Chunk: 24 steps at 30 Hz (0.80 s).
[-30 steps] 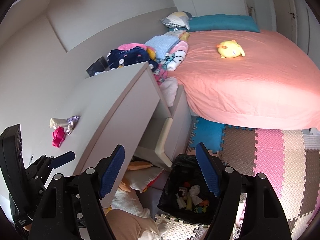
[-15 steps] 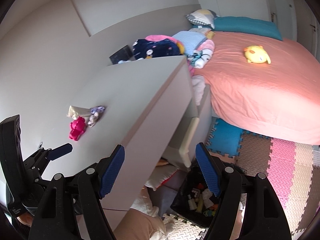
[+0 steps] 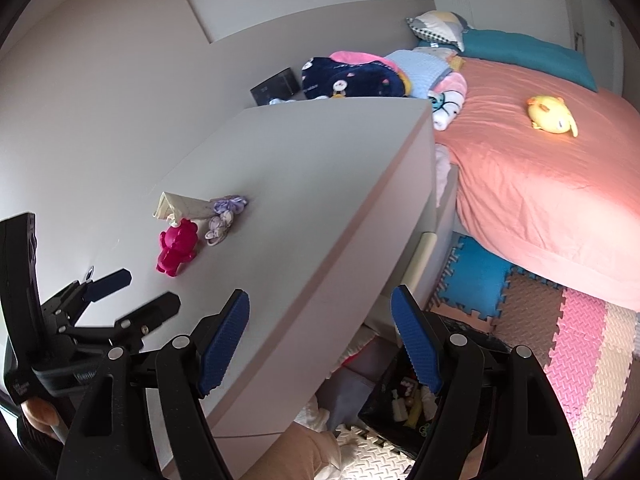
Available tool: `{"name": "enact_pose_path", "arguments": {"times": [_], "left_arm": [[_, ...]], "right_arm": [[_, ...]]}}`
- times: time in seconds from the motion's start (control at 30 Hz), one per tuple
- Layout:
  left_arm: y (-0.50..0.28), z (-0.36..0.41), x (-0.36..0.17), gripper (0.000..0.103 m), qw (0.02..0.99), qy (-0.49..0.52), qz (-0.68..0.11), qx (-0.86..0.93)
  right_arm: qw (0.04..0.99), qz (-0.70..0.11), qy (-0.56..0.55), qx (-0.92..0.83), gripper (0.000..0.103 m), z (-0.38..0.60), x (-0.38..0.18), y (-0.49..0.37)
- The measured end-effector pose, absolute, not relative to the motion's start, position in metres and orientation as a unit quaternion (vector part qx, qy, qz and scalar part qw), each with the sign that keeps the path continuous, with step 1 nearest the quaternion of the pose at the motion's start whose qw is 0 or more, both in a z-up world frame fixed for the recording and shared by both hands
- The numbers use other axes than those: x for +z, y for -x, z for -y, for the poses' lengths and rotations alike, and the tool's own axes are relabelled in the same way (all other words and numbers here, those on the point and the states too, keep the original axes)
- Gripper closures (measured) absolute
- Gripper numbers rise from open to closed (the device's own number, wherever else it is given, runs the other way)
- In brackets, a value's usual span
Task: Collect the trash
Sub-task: 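Move both grippers back to the remaining items on the desk, then grasp the magenta toy with the left gripper while the right grasps the flower plush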
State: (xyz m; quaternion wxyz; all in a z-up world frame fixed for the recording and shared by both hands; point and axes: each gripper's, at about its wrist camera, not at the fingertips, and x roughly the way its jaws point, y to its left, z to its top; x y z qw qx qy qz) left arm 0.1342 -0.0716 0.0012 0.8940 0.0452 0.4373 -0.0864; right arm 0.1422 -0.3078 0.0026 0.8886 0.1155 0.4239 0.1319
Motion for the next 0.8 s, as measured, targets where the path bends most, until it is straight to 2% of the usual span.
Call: {"name": "enact_pose_path", "arguments": {"times": [0.3,0.53,0.7,0.77,0.8], "left_arm": [[-0.16,0.045,-0.005,0.006,0.902,-0.038,-0.427,-0.054],[-0.179,0.034,-0.011,0.012,0.899,-0.034,-0.432,-0.058],[-0.189,0.029,-0.015,0.021,0.895,-0.034,-0.439,-0.068],[-0.193,0.027,-0.018,0.032,0.894,-0.036,-0.441,-0.077],[-0.196,0.025,-0.019,0.034,0.892,-0.033,-0.443,-0.082]], "right_arm": [[0.887,-0.423,-0.106,0.151,0.029,0.285,0.0,-0.16],[0.884,-0.426,-0.102,0.161,0.03,0.264,-0.006,-0.177],[0.879,-0.432,-0.105,0.172,0.038,0.247,-0.011,-0.191],[0.876,-0.434,-0.109,0.181,0.039,0.24,-0.014,-0.198],[0.875,-0.435,-0.11,0.183,0.039,0.237,-0.014,-0.2]]}}
